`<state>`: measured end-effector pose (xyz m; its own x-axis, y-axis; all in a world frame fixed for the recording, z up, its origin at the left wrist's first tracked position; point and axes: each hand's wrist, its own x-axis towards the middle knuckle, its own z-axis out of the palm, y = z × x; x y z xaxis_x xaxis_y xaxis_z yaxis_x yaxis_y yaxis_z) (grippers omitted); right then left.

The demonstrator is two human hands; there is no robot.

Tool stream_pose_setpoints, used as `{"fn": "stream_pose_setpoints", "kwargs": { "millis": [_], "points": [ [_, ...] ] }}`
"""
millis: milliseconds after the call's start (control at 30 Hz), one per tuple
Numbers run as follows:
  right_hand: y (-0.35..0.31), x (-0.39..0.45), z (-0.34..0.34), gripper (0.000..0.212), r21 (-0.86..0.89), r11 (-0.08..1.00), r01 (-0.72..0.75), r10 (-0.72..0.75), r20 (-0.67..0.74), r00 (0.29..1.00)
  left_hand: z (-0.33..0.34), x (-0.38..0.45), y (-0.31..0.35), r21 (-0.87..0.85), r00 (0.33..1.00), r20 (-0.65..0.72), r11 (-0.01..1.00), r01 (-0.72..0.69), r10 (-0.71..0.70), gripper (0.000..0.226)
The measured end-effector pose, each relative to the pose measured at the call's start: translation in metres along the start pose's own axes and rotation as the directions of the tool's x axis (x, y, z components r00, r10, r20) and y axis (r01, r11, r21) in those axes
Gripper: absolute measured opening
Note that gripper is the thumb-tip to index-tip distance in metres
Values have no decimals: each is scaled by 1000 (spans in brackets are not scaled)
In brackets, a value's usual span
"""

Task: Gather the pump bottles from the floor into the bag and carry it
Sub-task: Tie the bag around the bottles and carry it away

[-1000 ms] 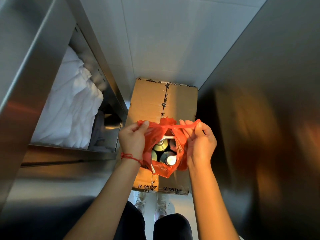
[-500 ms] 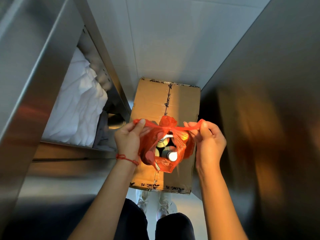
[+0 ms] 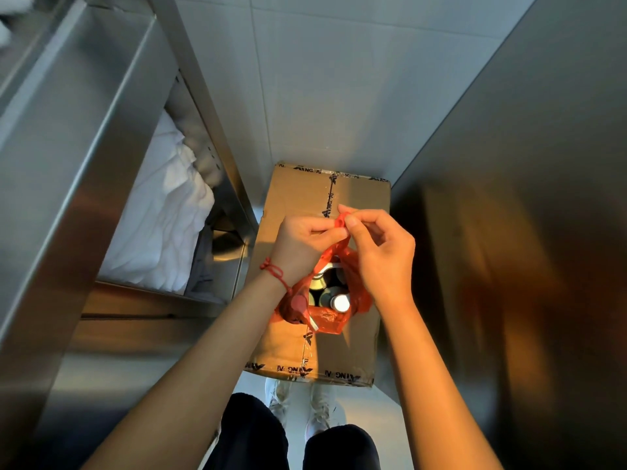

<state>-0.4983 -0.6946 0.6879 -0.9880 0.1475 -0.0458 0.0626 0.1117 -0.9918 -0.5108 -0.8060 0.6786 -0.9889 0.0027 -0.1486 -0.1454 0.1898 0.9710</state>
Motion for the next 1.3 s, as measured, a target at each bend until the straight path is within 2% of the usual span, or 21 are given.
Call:
{"fn": "stream_pose_setpoints", "kwargs": {
  "millis": [167,300,433,533,733,800,867,967,1033,1167,1300],
  "points": [
    [3,6,-8,13,56,997,-51,49,34,998,3,3,-4,-113,997,-55,993,41,-48,16],
    [13,-4,-12,25,144,966,-216,184,205,961,1,2,-6,-133,995,-58,989,70,-79,13],
    [7,-7,-12,16,23,974,-224,204,332,921,0,-8,4,-108,999,-25,994,17,-20,12],
    [-4,-9,-16,12,30,966,-257,227,379,897,-1,-13,13,-98,999,-17,994,-40,38,16],
    [-31,-20,-19,7,53,959,-279,238,385,892,-11,-27,34,-93,988,-87,986,-135,127,19],
    [-39,-26,-18,6,54,964,-262,225,366,903,-13,-32,40,-103,988,-112,987,-121,110,13],
    [-45,-34,-18,6,63,965,-255,219,345,913,-14,-37,47,-97,988,-120,990,-105,93,17],
    [-53,-46,-21,8,99,953,-285,237,337,911,-19,-52,53,-97,982,-141,986,-137,123,12],
    [-55,-57,-26,9,123,944,-307,255,321,912,-26,-64,49,-98,974,-191,985,-141,121,17],
    [-55,-83,-38,11,126,925,-359,312,293,904,-33,-111,35,50,946,-303,994,-101,111,25],
    [-55,-120,-50,13,115,910,-399,341,339,877,-26,-180,21,357,863,-433,929,-99,258,28]
  ]
}}
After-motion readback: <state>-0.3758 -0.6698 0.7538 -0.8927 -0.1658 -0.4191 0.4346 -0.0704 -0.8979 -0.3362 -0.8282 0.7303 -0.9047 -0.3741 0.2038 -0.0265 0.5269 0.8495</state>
